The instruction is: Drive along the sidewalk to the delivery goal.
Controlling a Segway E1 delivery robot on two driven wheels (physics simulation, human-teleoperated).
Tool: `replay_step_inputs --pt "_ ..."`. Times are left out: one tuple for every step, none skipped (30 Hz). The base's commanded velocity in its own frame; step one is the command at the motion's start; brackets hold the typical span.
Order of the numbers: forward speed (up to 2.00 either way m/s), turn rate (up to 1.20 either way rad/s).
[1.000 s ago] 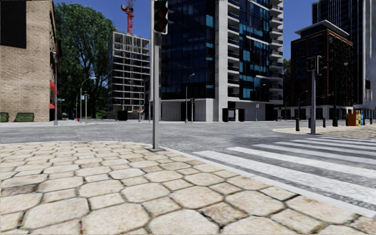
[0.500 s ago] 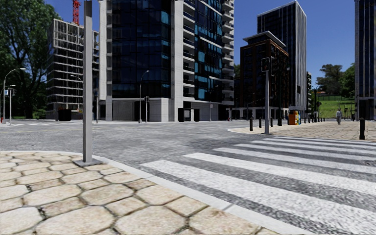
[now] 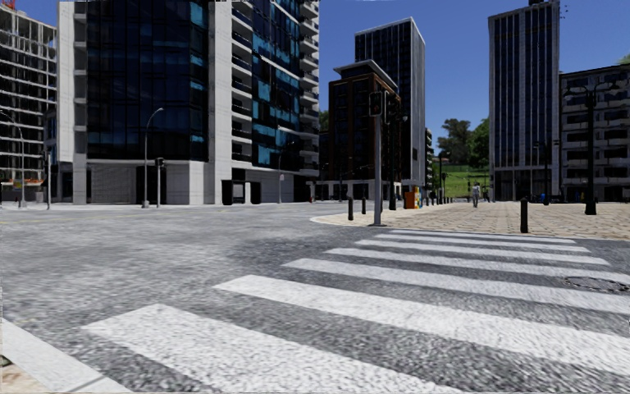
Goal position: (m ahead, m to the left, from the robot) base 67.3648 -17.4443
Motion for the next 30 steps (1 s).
replay_step_inputs --pt "1.88 -0.58" --pt "1.81 -0.58" --pt "1.81 -0.58" --pt "1.74 -0.58" --pt "1.68 -0.58" --pt "1.65 -0.58" --pt "1.63 -0.58" --pt "1.61 -0.58" --pt "1.60 -0.58" --pt "1.59 -0.58" --pt "1.59 -0.58" --pt "1.58 -0.58" --pt "1.58 -0.58" --pt "1.58 -0.58" --pt "1.58 -0.58" --pt "1.58 -0.58" --pt "1.58 -0.58" --pt "1.58 -0.56" --pt "1.58 -0.54" --pt "1.58 -0.50" --pt "1.58 -0.48" --pt "1.58 -0.47" --pt "1.58 -0.46" --pt "1.58 -0.45" --pt "1.58 -0.44" --pt "1.58 -0.44" --pt "1.58 -0.44" --pt "1.58 -0.44" --pt "1.58 -0.44" --pt "1.58 -0.44"
